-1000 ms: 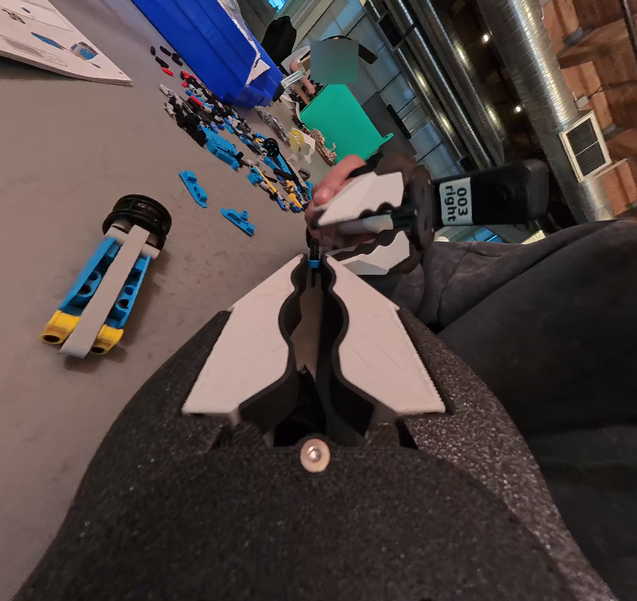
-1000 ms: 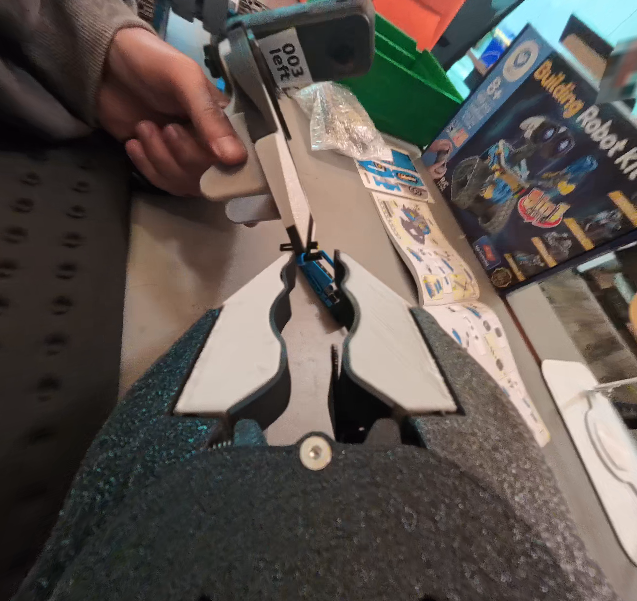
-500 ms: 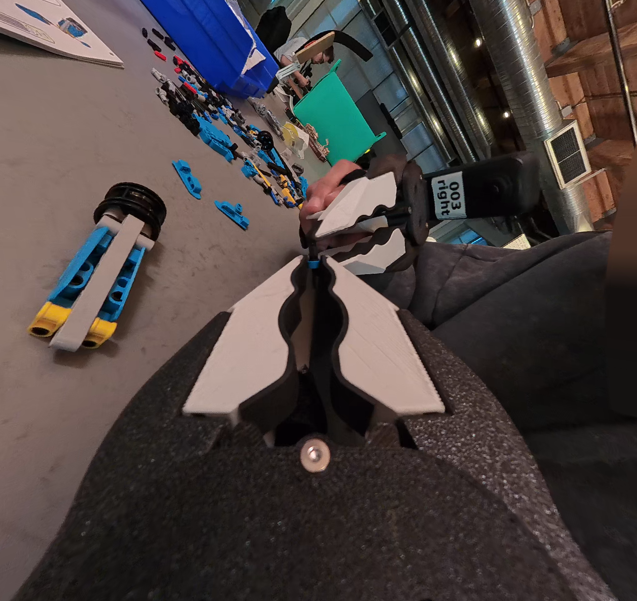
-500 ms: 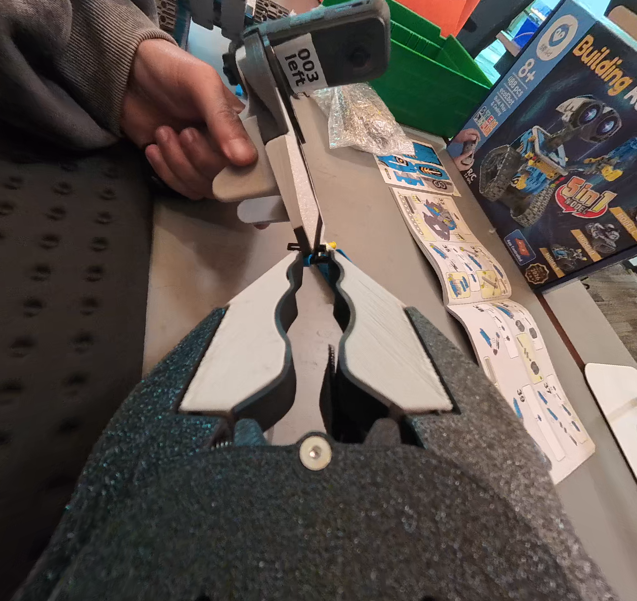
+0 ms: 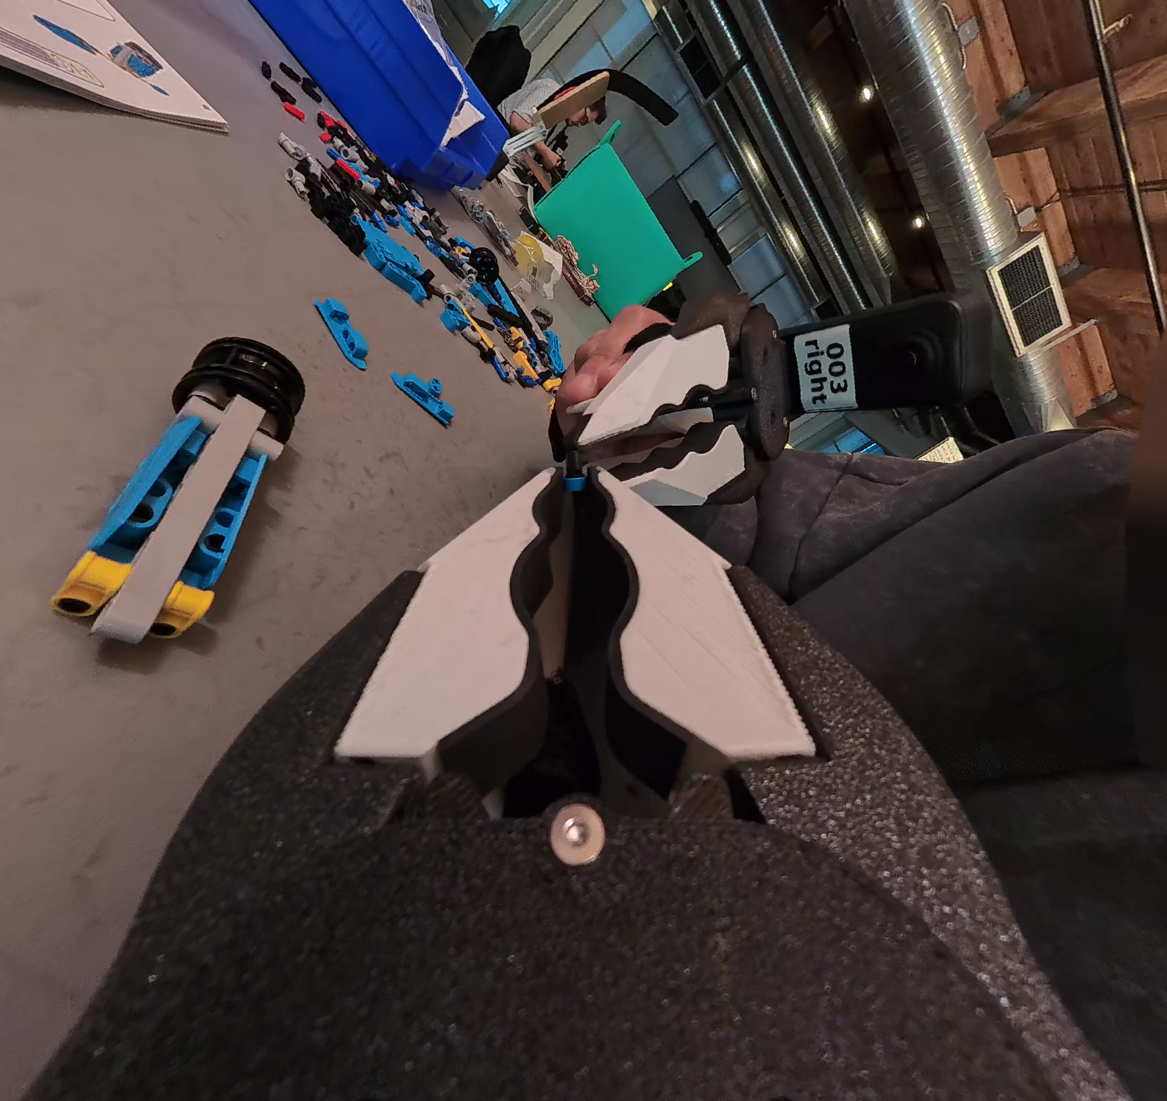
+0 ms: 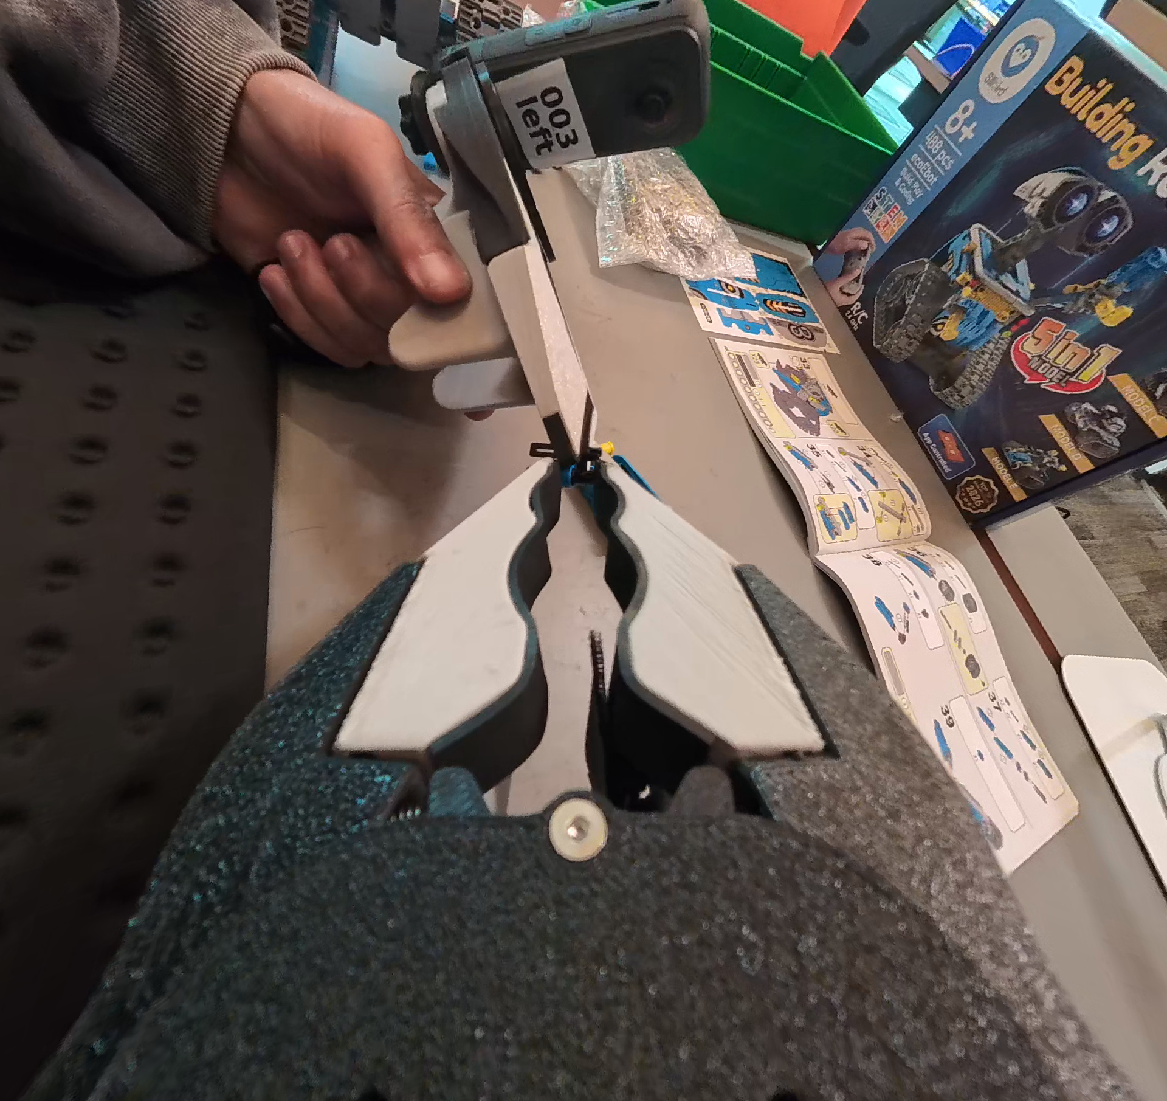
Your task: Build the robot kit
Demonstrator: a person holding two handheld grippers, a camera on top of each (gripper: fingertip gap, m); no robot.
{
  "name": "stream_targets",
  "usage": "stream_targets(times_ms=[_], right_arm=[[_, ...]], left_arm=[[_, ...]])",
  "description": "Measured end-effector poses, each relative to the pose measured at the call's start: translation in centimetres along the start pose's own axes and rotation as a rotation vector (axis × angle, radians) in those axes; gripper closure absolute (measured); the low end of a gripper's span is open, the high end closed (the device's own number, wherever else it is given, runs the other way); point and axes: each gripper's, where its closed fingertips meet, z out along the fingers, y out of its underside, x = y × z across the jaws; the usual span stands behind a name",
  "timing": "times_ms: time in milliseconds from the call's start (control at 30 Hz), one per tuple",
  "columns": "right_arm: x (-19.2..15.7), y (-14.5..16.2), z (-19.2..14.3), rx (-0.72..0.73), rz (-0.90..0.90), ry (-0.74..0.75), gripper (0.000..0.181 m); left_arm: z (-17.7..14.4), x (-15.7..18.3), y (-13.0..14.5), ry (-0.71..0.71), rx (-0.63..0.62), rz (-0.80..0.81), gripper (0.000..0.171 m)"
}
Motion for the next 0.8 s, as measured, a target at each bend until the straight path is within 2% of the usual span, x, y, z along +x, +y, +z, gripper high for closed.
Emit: stream_targets(times_ms=[267, 333, 400, 500, 600, 667, 800], right_arm=[[0.41, 0.06, 0.27, 0.033, 0.033, 0.024, 0.169], [0.07, -0.27, 0.29, 0.045, 0.027, 0.013, 0.157], [-0.32, -0.37, 0.49, 0.045, 0.040, -0.017, 0.154], [0.12, -0.45, 0.42, 0.048, 0.019, 0.006, 0.164], [0.30, -0.51, 0.37, 0.048, 0.002, 0.019, 0.156], [-0.12, -0.25, 0.50, 0.038, -0.001, -0.007, 0.164], [-0.29, -0.10, 0.57, 0.033, 0.005, -0.016, 0.166]], left_arm=[[-0.05, -0.45, -0.38, -0.033, 0.025, 0.013, 0.166], [-0.11, -0.57, -0.46, -0.042, 0.031, 0.014, 0.166], [-0.11, -0.65, -0.43, -0.046, 0.029, 0.013, 0.166], [0.03, -0.45, -0.22, -0.031, 0.015, 0.011, 0.165], [0.29, -0.37, 0.18, -0.029, -0.012, 0.015, 0.165], [0.36, -0.35, 0.31, -0.027, -0.021, 0.014, 0.165], [0.38, -0.40, 0.50, -0.035, -0.034, 0.018, 0.166]])
